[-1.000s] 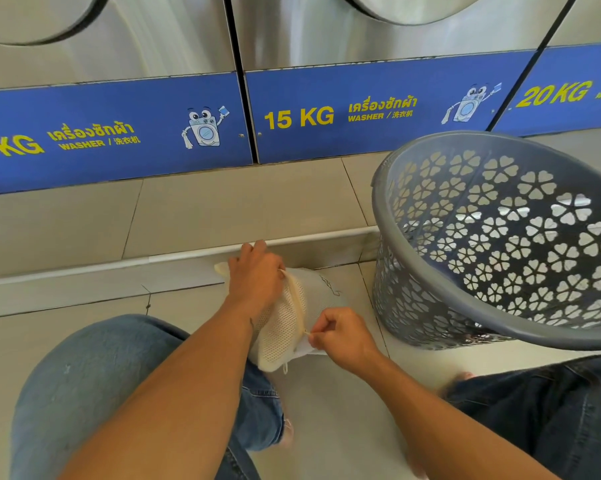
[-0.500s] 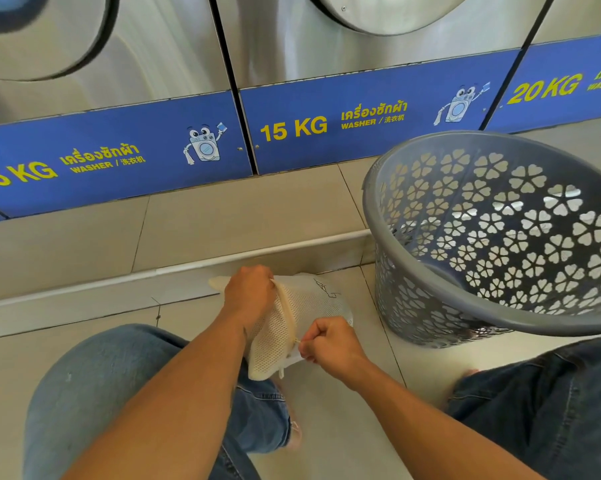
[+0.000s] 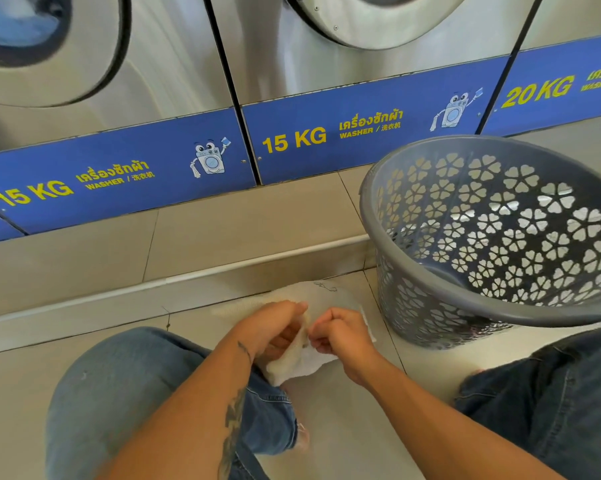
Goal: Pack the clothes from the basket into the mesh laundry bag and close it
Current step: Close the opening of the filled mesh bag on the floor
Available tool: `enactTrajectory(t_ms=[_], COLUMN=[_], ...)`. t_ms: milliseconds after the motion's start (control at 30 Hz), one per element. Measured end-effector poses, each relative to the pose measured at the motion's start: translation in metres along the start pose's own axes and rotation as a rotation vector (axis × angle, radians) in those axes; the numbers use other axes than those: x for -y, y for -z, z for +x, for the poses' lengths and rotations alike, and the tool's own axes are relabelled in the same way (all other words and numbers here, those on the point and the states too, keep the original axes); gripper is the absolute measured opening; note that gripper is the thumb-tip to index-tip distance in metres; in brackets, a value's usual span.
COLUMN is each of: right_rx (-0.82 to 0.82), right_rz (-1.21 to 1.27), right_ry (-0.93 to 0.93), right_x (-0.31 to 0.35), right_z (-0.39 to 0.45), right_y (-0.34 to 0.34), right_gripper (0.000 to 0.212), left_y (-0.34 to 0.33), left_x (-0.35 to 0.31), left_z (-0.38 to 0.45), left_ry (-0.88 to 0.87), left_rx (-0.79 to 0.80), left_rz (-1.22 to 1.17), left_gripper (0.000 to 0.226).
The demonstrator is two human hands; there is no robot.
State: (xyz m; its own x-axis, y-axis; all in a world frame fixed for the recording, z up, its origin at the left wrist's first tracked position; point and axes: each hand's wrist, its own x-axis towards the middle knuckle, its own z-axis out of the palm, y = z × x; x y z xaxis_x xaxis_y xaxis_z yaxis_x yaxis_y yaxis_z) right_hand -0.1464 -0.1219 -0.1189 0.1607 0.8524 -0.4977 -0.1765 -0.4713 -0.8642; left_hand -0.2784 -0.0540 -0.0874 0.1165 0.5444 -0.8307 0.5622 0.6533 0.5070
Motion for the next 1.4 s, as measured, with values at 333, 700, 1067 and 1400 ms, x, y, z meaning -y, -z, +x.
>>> enactTrajectory(t_ms=[333,700,1067,1400], right_rx=[0.02,0.056,0.17,0.018], right_rz=[-0.205,-0.702,-0.654,-0.357], right_ry=[-0.047,0.116,0.085,0.027], right_x=[-0.014,-0.017,-0.023,-0.045], right_z=[0.004,0.022,0.026,0.022], right_y=[0.026,0.026,0.033,0.03], right_gripper=[0.011,0.009,0.037,0.023], left_y=[-0.046,-0.043,-0.049,-0.045], left_x=[0.031,0.039,0.039,0.038], left_z=[0.015,0.03,0.036,0.042], left_ry=[-0.145,-0.355,-0.378,-0.283], left_rx=[-0.093,-0.206,-0.286,-0.094], left_rz=[-0.279,-0.045,0.033,-0.166], left_gripper=[0.023,0.024,0.033,0.029])
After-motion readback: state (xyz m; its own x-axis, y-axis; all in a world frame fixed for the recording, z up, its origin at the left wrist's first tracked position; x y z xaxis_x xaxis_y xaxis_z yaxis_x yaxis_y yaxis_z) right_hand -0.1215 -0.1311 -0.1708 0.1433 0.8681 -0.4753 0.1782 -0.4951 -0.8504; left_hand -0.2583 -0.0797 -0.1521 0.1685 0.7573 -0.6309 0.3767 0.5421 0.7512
